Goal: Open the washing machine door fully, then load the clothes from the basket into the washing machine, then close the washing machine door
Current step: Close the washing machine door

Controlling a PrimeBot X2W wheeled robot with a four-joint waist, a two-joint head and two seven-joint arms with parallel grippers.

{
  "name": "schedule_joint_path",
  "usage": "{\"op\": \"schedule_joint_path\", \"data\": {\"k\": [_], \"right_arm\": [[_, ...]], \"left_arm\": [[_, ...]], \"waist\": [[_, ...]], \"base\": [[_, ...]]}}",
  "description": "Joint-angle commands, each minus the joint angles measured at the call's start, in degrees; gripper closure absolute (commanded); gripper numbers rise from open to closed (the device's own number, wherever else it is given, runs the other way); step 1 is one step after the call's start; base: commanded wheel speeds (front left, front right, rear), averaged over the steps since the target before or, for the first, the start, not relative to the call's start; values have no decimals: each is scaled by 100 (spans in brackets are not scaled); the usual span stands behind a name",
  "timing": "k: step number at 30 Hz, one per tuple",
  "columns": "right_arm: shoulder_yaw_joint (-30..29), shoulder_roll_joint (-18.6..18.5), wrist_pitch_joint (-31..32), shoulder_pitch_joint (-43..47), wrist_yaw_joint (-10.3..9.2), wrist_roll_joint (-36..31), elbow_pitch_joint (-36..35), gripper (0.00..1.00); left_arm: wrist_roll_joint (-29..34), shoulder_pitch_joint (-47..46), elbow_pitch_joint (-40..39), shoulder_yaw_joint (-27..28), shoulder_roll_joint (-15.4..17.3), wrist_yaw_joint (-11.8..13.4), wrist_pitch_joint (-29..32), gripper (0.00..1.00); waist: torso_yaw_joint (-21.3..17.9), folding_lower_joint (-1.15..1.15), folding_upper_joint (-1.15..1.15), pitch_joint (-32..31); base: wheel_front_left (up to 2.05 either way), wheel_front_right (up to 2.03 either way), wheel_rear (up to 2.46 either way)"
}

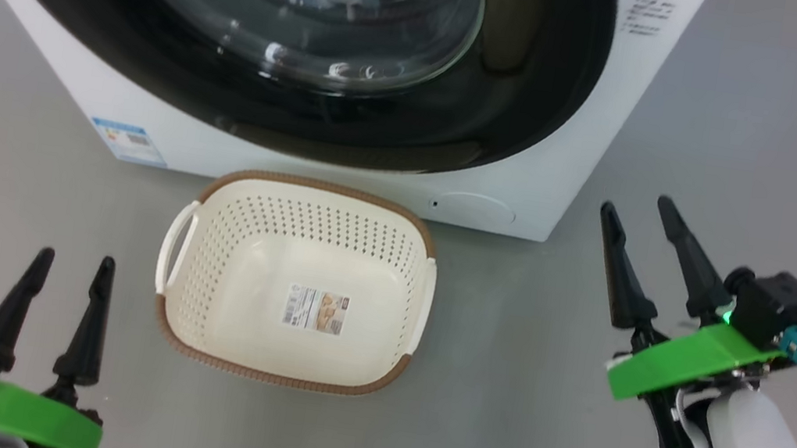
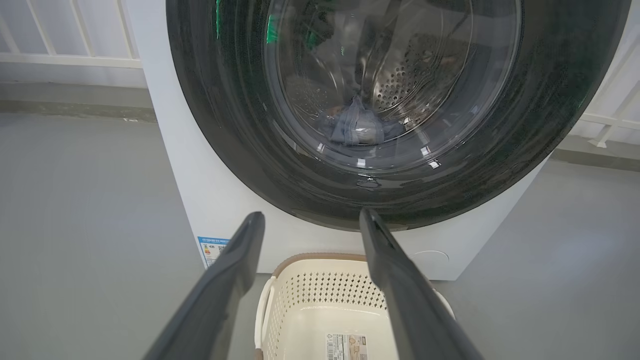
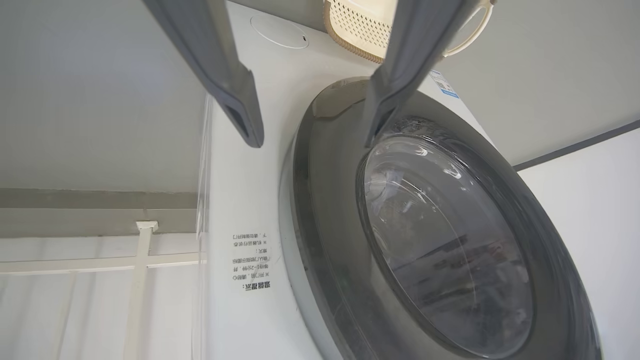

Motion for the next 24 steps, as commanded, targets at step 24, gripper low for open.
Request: {"op": "schedule_joint_path", "data": {"k": [24], "right_arm": [[-193,-374,-27,1770,-14,204,-475,0]], "left_arm": [[167,645,-26,467,99,-18,-52,0]], "waist": [[-647,0,0,-1013]], "base": [[0,0,0]]}}
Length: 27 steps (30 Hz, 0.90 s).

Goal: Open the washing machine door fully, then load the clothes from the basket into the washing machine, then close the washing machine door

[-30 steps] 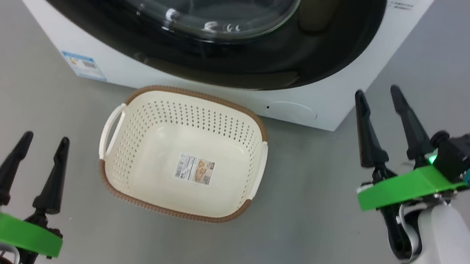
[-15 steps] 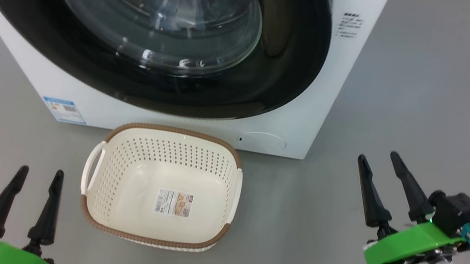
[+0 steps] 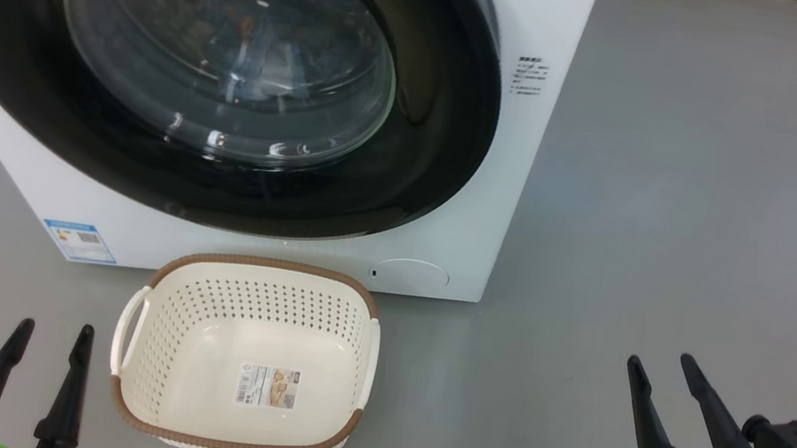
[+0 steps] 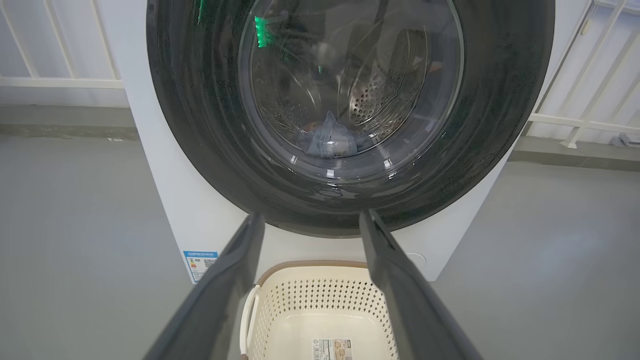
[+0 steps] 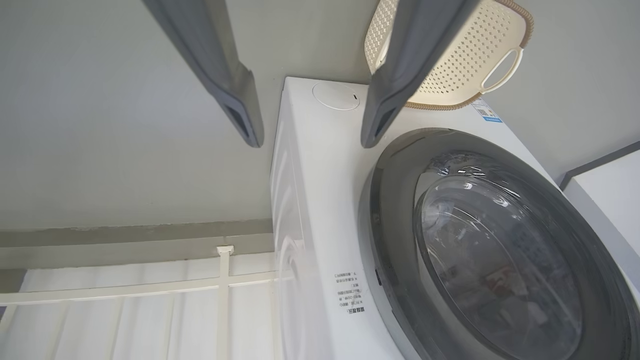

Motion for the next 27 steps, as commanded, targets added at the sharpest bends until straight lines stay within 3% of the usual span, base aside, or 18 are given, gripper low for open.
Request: {"op": "schedule_joint_path", "data": {"k": [1,27], "right_arm": [[68,-58,-27,38,-14,62,-158,0],[-200,-54,-27,291,-14,25,-298,0]], "left_arm": [[46,-85,-120,247,113,-18,-52,0],[-8,-10,-133,371,80,-18,-52,0]], "waist": [[-54,0,0,-44],[-136,0,0,-22]], "base": [[0,0,0],[0,0,0]]}}
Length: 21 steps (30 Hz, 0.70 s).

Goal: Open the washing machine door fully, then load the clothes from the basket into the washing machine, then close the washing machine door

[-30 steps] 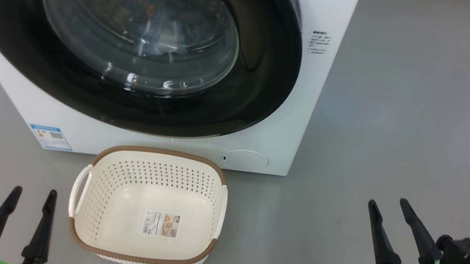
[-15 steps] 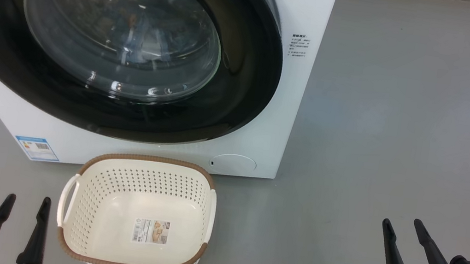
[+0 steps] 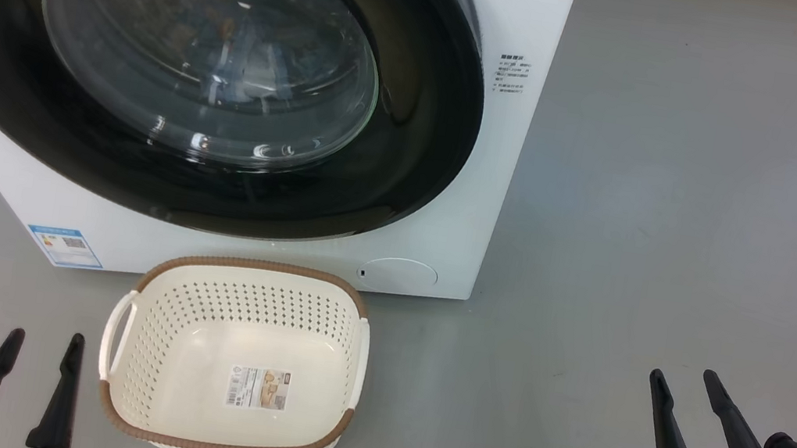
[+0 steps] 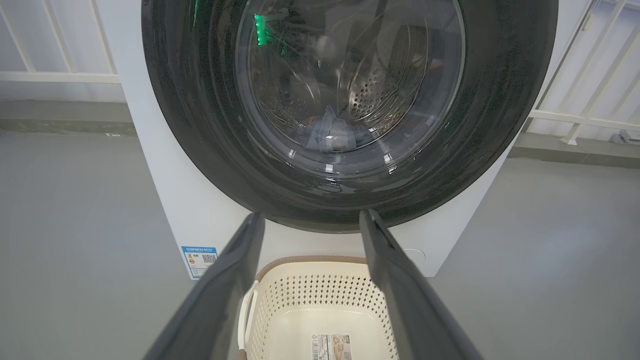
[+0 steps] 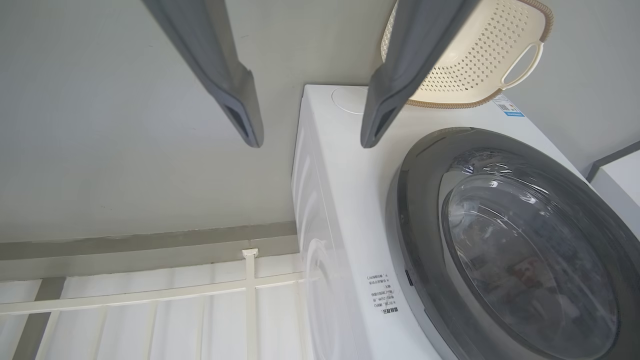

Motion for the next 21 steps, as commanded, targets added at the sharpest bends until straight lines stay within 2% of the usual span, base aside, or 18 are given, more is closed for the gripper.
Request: {"op": "schedule_joint_path", "data": {"k": [1,7,8,13,21], "right_arm": [[96,-53,-27,-16,-14,20,-151,0],[87,-35,-27,-43,-14,12,-151,0],[-8,11,0,-2,0,0,-2,100],[14,184,9,2,1,3,347,100],[-25,246,120,4,0,425,355,100]], "left_arm": [[-31,-144,-123,243,108,-18,-52,0],[-28,-154,-114,306,79,-18,-52,0],[0,-4,12,85,-26,0,1,100],[-3,92,312,-31,-296,2,29,100],[-415,82,323,12,-379,7,146,100]], "waist": [[7,0,0,12],[12,0,0,39],[12,0,0,40],[13,0,0,40],[37,10,0,0]], "base": [[0,0,0],[0,0,0],[0,0,0],[0,0,0],[0,0,0]]}}
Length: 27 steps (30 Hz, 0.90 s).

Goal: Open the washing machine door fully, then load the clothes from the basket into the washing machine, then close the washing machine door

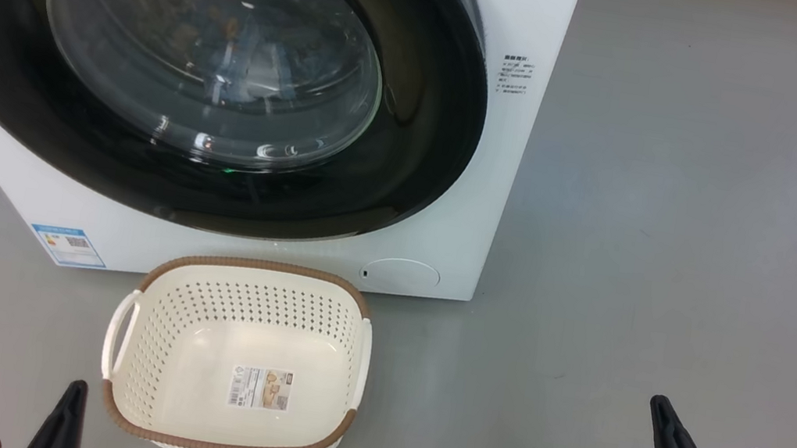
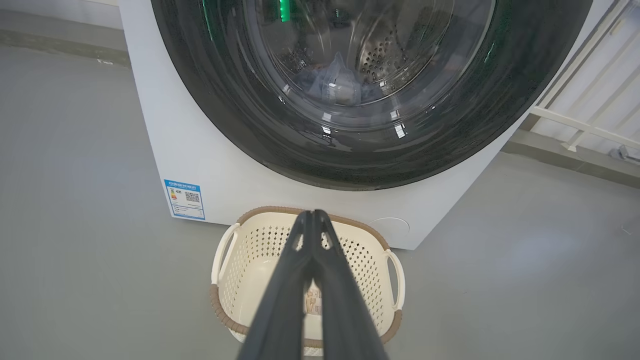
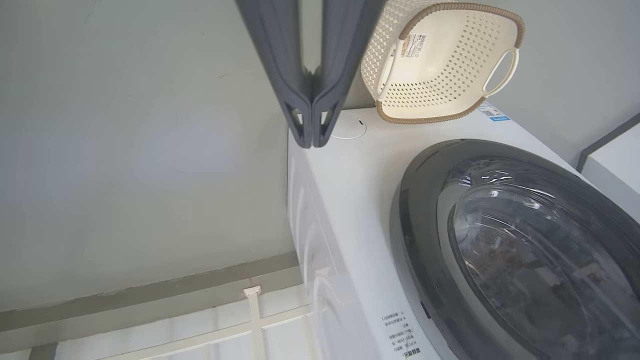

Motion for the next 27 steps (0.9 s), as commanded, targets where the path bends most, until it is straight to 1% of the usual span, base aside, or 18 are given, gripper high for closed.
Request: {"op": "schedule_joint_path", "data": {"k": [1,4,27], "right_arm": [[-34,-58,27,-1,-1,153,-149,100],[-51,-45,73,-10,-1,325,-156,100],[-193,67,431,-52,-4,1639,-242,100]], "left_arm": [[-154,-104,-125,77,89,7,24,100],[-322,-127,-125,99,73,9,71,100],[-1606,-278,-134,282,-53,0,440,100]], "waist": [[5,5,0,-5],[15,-1,0,-9],[91,-1,0,-99]], "base": [[0,0,0],[0,0,0],[0,0,0]]}}
